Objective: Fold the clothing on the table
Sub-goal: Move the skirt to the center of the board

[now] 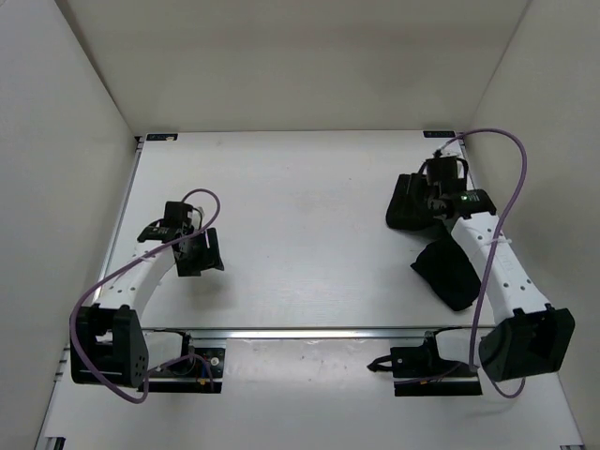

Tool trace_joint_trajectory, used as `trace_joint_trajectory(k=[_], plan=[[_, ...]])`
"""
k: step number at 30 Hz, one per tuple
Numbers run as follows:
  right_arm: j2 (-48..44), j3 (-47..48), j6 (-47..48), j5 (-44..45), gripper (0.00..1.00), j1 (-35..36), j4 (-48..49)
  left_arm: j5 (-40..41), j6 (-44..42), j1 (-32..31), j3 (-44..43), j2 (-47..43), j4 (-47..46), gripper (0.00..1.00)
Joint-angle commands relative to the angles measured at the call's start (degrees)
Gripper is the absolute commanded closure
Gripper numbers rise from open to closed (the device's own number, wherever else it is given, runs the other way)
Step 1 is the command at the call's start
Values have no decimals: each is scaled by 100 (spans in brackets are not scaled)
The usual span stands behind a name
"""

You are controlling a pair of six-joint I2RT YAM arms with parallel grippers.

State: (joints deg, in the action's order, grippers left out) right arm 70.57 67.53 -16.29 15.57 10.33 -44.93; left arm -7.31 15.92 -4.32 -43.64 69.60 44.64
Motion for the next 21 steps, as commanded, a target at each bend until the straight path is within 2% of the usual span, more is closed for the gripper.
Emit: trace_joint_trajectory(k=[1, 5, 7, 11, 12, 14, 15, 16, 19, 21], plan=[[221, -56, 143, -343, 30, -872, 28, 107, -19, -25, 65, -263, -122, 24], [860, 181, 240, -617, 24, -1629, 151, 28, -63, -87, 119, -228, -105, 24], [1265, 313, 215, -591, 20, -1744, 72, -16, -90, -113, 101, -219, -96, 22], [2179, 516, -84, -686, 20, -2016, 132, -16, -89, -175, 101, -140, -105, 22], [2276, 516, -102, -757, 25, -2026, 151, 1, -63, -192, 92, -131, -105, 22], [2531, 577, -111, -1134, 55, -2043, 186, -7, -54, -210, 101, -96, -96, 23], [2619, 690, -24, -1205, 94, -1965, 143, -25, -63, -184, 92, -79, -70, 23], [2655, 848, 3, -1388, 100, -1921, 99, -25, -72, -175, 92, -61, -61, 24], [2480, 1322, 240, -1933, 100, -1535, 186, 2, -72, -78, 92, -87, -79, 24], [2314, 1700, 380, -2748, 100, -1184, 273, 81, 7, -43, 145, -175, -175, 24]])
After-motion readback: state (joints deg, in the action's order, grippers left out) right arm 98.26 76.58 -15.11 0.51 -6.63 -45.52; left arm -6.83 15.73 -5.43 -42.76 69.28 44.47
